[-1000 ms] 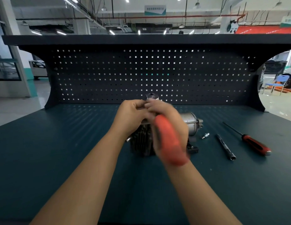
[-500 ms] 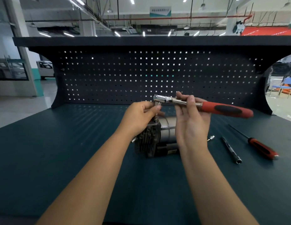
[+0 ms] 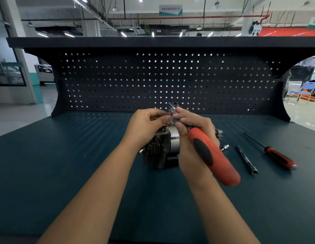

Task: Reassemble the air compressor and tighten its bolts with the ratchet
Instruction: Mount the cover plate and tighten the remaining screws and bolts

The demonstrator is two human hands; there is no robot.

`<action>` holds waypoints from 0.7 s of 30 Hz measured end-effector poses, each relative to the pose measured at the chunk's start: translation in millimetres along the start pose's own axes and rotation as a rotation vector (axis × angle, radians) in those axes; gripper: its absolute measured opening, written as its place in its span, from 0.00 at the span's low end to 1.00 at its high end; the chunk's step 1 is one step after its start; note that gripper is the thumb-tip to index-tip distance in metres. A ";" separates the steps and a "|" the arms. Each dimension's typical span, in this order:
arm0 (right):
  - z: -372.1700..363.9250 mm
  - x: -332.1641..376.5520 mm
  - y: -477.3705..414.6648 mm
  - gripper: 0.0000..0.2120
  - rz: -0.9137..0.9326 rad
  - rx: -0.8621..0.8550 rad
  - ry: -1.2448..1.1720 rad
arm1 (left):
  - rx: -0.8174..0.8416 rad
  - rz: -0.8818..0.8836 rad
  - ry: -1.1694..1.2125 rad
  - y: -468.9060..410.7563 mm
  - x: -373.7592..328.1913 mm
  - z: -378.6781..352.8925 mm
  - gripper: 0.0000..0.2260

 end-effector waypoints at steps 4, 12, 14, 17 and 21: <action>-2.3 -2.6 -4.3 0.10 -0.047 0.059 -0.025 | 0.015 0.011 0.025 1.2 0.9 1.0 0.06; 12.1 -19.1 -19.8 0.11 -0.129 0.064 -0.037 | 0.123 0.066 0.058 0.9 8.7 -1.1 0.11; 9.9 -20.5 -22.6 0.11 -0.126 0.106 -0.063 | 0.155 0.084 0.075 1.1 9.0 -2.4 0.12; 8.7 -21.4 -21.7 0.14 -0.113 0.133 -0.099 | 0.208 0.077 0.040 1.6 4.7 -3.4 0.16; 12.3 -27.0 -20.1 0.11 -0.161 0.121 -0.157 | 0.217 0.034 -0.054 1.8 -2.2 -2.4 0.18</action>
Point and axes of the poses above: each hand's wrist, its own y-axis away from the middle knuckle, its own z-axis out of the back of the hand, x = y × z, the point moved 9 cm from there along -y, towards the middle knuckle, and after that the axes turned 7 degrees about -z, right-handed, at the moved point
